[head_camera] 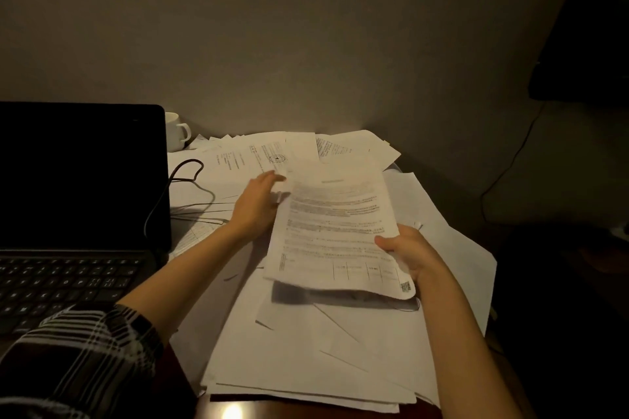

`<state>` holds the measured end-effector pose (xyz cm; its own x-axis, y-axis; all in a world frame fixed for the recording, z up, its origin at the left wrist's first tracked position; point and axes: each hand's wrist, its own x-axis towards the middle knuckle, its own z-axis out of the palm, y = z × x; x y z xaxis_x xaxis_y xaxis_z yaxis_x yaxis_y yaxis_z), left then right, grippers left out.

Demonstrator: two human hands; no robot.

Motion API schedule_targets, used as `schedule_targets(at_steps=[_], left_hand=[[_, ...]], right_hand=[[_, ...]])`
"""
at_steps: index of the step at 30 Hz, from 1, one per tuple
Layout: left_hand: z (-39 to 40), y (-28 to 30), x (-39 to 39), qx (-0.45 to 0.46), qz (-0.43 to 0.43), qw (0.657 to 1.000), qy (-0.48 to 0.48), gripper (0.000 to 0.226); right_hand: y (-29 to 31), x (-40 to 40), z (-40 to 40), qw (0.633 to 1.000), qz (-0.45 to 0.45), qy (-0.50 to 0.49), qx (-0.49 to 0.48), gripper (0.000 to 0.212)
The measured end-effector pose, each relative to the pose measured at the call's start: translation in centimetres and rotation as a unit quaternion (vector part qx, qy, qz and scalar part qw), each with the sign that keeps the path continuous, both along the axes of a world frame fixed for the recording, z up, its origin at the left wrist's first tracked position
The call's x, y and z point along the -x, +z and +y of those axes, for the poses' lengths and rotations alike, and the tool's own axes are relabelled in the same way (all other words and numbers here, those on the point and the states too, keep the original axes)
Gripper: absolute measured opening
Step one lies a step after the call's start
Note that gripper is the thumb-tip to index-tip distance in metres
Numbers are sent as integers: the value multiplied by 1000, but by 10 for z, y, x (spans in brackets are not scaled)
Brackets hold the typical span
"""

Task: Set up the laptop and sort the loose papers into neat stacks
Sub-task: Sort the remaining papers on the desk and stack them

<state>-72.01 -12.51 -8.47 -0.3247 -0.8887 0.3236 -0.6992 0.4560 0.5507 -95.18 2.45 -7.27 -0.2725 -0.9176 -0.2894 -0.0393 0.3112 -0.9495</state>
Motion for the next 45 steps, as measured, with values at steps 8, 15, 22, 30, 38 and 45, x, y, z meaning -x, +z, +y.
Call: schedule_targets(at_steps=[8, 15, 22, 30, 38, 45], left_hand=[[-31, -4, -7, -94, -124, 984, 90, 73], [-27, -3, -6, -18, -189, 979, 76, 51], [-31, 8, -5, -43, -40, 993, 99, 30], [-20, 8, -25, -76, -70, 995, 1, 65], [-31, 15, -15, -26, -234, 972, 27, 33], [-34, 12, -17, -17, -141, 987, 76, 25]], right_hand=[[-12, 0, -11, 992, 42, -115, 13, 20], [-14, 2, -14, 992, 48, -120, 10, 19], [-13, 4, -11, 992, 44, -118, 4, 18], [-13, 6, -13, 993, 34, -109, 11, 19], [-20, 13, -13, 988, 79, -135, -4, 13], [-18, 12, -13, 989, 74, -126, -11, 11]])
